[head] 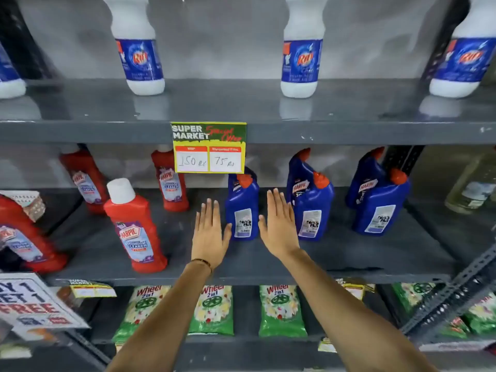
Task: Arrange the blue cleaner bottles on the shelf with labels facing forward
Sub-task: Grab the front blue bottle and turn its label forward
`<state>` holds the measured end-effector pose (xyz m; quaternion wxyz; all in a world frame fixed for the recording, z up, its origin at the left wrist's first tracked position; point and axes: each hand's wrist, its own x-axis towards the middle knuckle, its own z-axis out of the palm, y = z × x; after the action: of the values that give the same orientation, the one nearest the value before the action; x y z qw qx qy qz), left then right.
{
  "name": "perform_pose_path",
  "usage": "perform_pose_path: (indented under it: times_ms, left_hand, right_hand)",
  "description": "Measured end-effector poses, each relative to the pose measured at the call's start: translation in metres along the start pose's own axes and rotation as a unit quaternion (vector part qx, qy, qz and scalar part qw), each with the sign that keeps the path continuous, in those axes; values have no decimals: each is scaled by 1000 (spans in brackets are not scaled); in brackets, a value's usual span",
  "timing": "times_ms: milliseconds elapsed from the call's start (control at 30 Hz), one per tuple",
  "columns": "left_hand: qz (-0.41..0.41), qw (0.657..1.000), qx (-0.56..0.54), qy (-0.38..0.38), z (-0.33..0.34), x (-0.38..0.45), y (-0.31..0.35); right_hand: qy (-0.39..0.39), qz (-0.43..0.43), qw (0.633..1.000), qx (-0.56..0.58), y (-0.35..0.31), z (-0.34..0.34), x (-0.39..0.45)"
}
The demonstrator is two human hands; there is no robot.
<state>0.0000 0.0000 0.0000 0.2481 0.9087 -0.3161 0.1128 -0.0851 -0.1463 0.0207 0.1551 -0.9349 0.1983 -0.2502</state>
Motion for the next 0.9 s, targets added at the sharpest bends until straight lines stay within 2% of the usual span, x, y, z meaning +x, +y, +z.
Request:
perform_pose_path:
  times_ms: [100, 200, 333, 467, 700, 900]
  left_hand:
    - [-63, 995, -50, -52, 10, 21, -2]
    - [-138, 970, -157, -122, 17, 36, -1]
    - [-177, 940, -251, -146, 17, 51, 1]
    - [-191, 917, -302, -175, 20, 59, 0]
    - [-177, 925, -289, -174, 22, 66, -2]
    - [-164, 913, -348, -138, 22, 58, -4]
  right_hand:
    - [-62, 80, 989, 110, 8, 5, 23]
    - [-145, 138, 950, 241, 13, 15, 42]
    - [-189, 167, 902, 351, 20, 23, 54]
    - [-212, 171, 889, 369, 23, 26, 61]
    - [-232, 171, 873, 394, 26, 26, 64]
    - [-242, 164, 854, 431, 26, 14, 67]
